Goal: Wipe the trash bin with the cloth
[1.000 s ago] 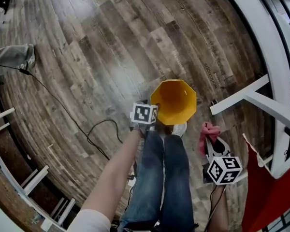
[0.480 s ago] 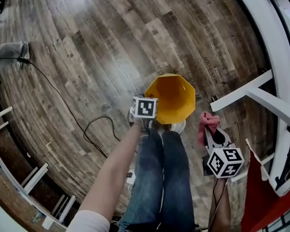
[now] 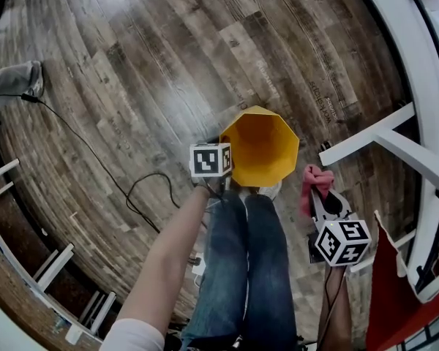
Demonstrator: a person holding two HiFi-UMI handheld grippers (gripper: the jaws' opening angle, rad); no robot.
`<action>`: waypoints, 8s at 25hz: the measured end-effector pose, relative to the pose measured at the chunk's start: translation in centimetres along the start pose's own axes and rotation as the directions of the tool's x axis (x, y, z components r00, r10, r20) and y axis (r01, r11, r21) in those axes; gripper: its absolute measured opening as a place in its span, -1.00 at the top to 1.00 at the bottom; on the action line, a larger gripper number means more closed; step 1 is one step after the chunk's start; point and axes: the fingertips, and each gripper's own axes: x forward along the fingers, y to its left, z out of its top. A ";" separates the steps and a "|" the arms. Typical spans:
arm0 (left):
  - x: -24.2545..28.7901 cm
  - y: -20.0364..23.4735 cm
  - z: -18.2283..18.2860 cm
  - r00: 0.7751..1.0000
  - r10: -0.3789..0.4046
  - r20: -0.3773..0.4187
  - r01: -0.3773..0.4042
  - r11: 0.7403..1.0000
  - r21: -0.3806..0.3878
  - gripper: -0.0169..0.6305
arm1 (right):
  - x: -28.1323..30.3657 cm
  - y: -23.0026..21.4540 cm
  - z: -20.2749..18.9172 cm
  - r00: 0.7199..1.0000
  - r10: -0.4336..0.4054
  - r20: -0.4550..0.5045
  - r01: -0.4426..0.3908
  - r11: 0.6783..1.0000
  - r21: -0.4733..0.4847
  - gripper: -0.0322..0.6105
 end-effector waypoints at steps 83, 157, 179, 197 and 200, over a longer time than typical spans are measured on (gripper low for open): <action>6.4 2.7 22.5 0.649 -0.561 0.513 0.548 0.813 0.196 0.43 | 31.5 0.7 27.4 0.880 0.180 0.439 0.103 0.831 -0.547 0.74; 8.5 1.5 18.6 0.715 -0.674 0.187 0.559 0.711 0.426 0.89 | 32.9 14.4 19.0 0.913 0.394 0.107 -0.045 0.356 -0.933 0.74; 8.2 2.8 20.4 0.763 -0.612 0.211 0.465 0.745 0.478 0.85 | 33.2 -7.3 28.9 0.908 -0.036 0.417 0.294 0.765 -0.573 0.74; 7.0 2.7 23.1 0.726 -0.623 0.290 0.480 0.762 0.436 0.84 | 32.2 8.7 23.2 0.902 0.286 0.322 0.073 0.635 -0.769 0.74; 6.9 2.6 23.7 0.716 -0.626 0.309 0.486 0.765 0.422 0.83 | 33.6 10.4 21.3 0.918 0.291 0.271 0.054 0.583 -0.811 0.74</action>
